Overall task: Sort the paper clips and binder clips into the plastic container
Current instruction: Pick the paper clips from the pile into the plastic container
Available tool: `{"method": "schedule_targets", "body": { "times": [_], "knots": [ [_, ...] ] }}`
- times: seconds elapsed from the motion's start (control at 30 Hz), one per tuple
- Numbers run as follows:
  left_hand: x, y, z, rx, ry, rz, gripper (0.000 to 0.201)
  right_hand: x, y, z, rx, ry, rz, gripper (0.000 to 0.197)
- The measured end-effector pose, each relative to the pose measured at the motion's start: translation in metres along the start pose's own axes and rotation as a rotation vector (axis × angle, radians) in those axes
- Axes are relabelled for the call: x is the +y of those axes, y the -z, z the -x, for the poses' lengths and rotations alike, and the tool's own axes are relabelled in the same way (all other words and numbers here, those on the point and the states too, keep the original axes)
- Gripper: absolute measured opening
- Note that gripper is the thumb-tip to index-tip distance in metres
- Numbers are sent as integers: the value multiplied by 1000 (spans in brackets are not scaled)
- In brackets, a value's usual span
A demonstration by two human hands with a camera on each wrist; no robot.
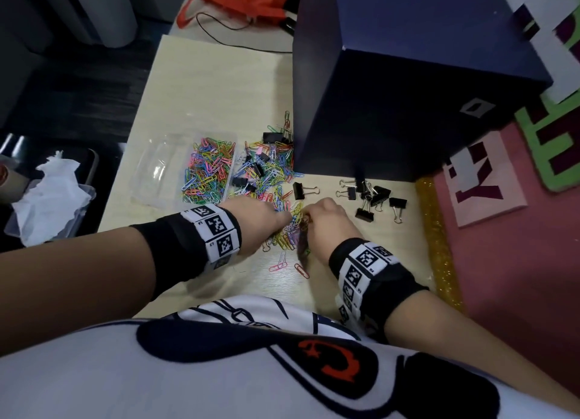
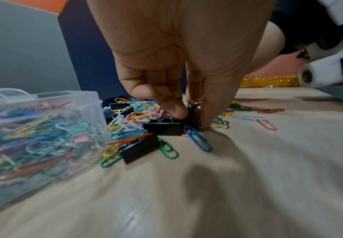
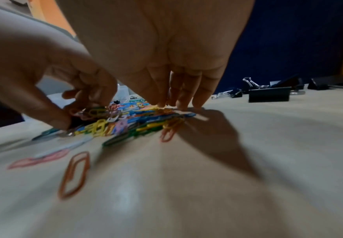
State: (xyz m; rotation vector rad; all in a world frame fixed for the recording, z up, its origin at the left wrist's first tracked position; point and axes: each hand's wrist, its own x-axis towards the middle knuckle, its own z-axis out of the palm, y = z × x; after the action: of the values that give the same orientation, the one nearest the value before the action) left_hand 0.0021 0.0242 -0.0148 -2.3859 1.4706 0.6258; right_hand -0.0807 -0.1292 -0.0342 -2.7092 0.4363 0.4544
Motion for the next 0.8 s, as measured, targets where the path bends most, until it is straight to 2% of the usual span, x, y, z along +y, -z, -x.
{"method": "schedule_targets", "body": {
  "times": [0.1, 0.23, 0.33, 0.43, 0.53, 0.6, 0.7, 0.77, 0.8],
  "knots": [
    [-1, 4, 3, 38, 40, 40, 49, -4, 13, -14, 59, 6, 17, 54],
    [-5, 13, 8, 101, 46, -11, 45, -4, 22, -32, -65, 132, 107, 73],
    [-10, 21, 10, 77, 36, 14, 39, -2, 16, -34, -87, 134, 219, 73],
    [-15, 26, 9, 72, 28, 91, 24, 5, 12, -29, -10, 99, 243, 66],
    [-18, 32, 4, 114, 34, 169, 15, 13, 12, -23, 112, 69, 178, 40],
    [-19, 37, -3, 194, 43, 248, 17, 17, 14, -17, 223, 17, 131, 34],
    [-15, 45, -14, 366, 17, 492, 31, 26, 19, -10, 355, -117, 104, 38],
    [-14, 48, -21, 418, 8, 633, 44, 32, 21, -7, 395, -188, 118, 43],
    [-15, 49, -24, 415, 21, 634, 46, 34, 21, -5, 401, -206, 126, 45]
  ]
}}
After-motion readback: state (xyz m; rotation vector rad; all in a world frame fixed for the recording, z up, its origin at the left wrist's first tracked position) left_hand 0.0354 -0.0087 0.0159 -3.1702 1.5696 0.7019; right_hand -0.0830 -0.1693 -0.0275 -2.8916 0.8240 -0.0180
